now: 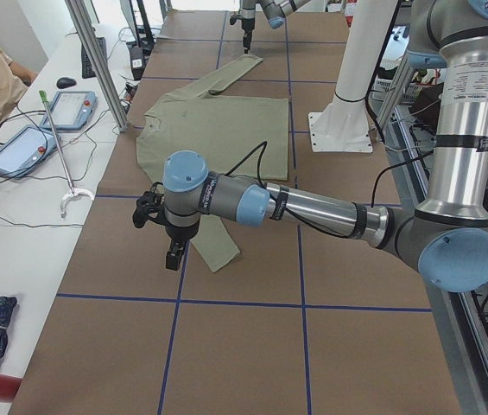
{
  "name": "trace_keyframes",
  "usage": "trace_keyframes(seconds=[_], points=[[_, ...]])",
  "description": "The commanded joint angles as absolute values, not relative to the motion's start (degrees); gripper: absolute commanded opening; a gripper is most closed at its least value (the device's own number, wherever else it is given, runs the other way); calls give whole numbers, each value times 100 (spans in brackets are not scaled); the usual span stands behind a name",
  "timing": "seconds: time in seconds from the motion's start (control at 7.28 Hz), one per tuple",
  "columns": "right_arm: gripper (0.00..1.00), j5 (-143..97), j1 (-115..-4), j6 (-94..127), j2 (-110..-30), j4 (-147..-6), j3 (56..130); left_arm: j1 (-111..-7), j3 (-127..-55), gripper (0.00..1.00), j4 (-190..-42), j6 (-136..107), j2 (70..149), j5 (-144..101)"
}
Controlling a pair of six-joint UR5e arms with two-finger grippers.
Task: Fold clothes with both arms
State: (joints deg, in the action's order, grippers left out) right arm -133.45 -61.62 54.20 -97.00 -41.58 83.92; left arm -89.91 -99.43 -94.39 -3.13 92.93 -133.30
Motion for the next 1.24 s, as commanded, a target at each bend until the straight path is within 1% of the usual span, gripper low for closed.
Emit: trace_keyframes(seconds=[0.0,0.14,0.27,0.41,0.55,0.69,1.1], points=[[63,-13342,-6152,5432,-9703,-4157,8332,-8991,-9941,100,-9439,-308,9290,-13324],[61,-13342,-6144,5475,-9703,-4157,8332,-8991,-9940,100,-9439,-308,9290,-13324],[50,-13333,-6091,5641,-9694,-4157,8332,-8991,-9940,100,-9439,-308,9290,-13324],[45,-13307,-6056,5686,-9694,-4157,8332,-8991,-9940,100,-9439,-299,9290,-13324],[17,-13298,-6056,5687,-9694,-4166,8323,-8991,-9940,100,-9439,-299,9290,-13324],[0,-13307,-6038,5678,-9694,-4166,8315,-8991,-9932,100,-9439,-299,9290,-13324],[0,-13333,-6064,5669,-9721,-4157,8463,-8991,-9940,100,-9431,-299,9299,-13324]])
